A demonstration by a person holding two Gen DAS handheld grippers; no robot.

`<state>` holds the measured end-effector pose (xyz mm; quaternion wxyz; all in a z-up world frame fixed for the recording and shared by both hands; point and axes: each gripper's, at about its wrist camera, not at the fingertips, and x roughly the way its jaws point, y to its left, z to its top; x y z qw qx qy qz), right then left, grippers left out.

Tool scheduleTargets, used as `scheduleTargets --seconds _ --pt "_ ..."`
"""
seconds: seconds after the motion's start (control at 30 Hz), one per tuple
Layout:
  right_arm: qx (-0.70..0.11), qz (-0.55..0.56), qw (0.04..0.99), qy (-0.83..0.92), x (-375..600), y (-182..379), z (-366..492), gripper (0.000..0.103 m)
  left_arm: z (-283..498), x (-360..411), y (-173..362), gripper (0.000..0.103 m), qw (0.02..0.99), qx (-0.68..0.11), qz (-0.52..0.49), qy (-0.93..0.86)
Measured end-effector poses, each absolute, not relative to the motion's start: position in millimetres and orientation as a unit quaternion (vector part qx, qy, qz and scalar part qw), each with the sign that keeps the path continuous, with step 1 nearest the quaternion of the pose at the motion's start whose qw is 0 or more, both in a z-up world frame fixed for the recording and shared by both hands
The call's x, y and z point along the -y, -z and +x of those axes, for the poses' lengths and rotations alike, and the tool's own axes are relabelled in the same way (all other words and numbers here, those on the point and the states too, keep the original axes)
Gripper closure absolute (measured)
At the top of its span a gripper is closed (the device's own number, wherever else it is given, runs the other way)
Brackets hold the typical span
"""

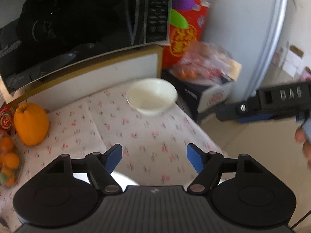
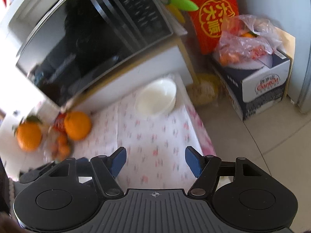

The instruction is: Organize plates and bowls

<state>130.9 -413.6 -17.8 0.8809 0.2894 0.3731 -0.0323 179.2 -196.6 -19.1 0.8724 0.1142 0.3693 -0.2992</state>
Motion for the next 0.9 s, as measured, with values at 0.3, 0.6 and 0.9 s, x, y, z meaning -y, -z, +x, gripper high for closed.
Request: scheduleTargets --seconds 0.3,0.6,0.9 --pt "-0.358 0.380 0.852 0.044 444 68 197 0.045 274 219 47 0.050 0.879 -0.386 0.060 0.275" --pt "-0.337 0.435 0.834 0.049 454 95 230 0.076 314 222 79 0.072 0.869 -0.416 -0.015 0.267" --pt "-0.339 0.438 0.831 0.054 452 97 229 0.096 312 215 74 0.093 0.864 -0.423 -0.040 0.270"
